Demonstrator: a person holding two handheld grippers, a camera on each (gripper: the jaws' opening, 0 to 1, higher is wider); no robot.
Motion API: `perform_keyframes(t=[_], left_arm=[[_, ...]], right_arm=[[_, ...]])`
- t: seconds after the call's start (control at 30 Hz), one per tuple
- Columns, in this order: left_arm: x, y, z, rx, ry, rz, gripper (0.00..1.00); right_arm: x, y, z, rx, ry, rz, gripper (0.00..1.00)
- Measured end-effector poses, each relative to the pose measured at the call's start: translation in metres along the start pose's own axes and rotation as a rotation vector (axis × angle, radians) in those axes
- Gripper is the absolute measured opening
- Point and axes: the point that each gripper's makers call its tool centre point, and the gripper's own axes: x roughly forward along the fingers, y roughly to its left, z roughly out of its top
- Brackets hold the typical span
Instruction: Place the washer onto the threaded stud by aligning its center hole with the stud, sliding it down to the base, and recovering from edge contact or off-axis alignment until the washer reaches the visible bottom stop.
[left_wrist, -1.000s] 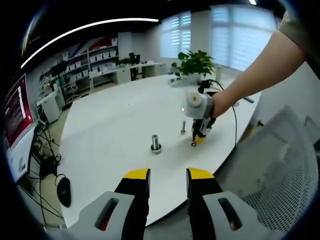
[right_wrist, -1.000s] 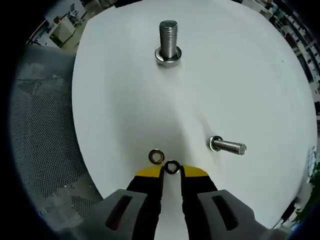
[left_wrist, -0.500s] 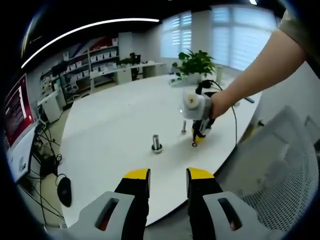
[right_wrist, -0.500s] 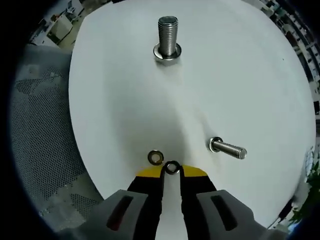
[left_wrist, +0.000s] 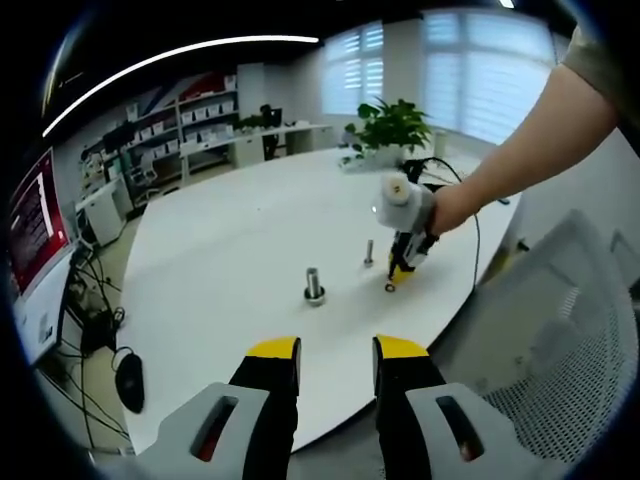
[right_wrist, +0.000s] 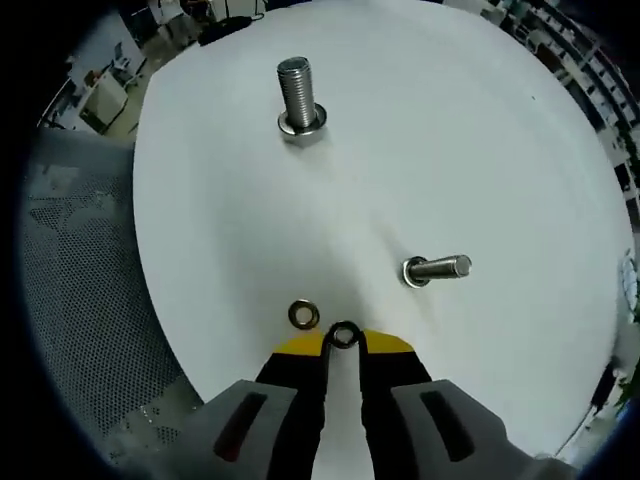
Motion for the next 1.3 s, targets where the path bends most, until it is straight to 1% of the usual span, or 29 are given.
perform_keyframes(t=[0.17,0.37,0.53,0.67,0.77,1.0,1.3], left_arm=[[0.0,0.001,0.0,-0.002,-0.002,0.005,0.27],[0.0,0.002,0.001,-0.002,-0.002,0.008,0.27],[0.0,0.002,0.001,-0.001,-0.002,0.009,0.27],[0.0,0.002,0.001,-0.002,-0.001,0.009,0.27],[0.0,0.002,0.001,-0.003,-0.003,0.01,0.27],[0.0,0.002,0.001,-0.004,-0.002,0.007,0.27],[0.0,0.001,0.001,-0.001,-0.001,0.002,0.27]], right_arm=[[-0.013,-0.012,0.008,0.068,-0.051,-0.007,0.14],[-0.028,-0.026,0.018,0.067,-0.086,-0.028,0.14],[-0.034,-0.031,0.025,0.093,-0.118,-0.034,0.14],[-0.037,-0.028,0.028,0.082,-0.124,-0.034,0.14],[-0.04,-0.03,0.03,0.067,-0.132,-0.041,0.14],[-0.051,-0.035,0.04,0.064,-0.162,-0.065,0.14],[-0.054,-0.036,0.047,0.027,-0.167,-0.085,0.14]])
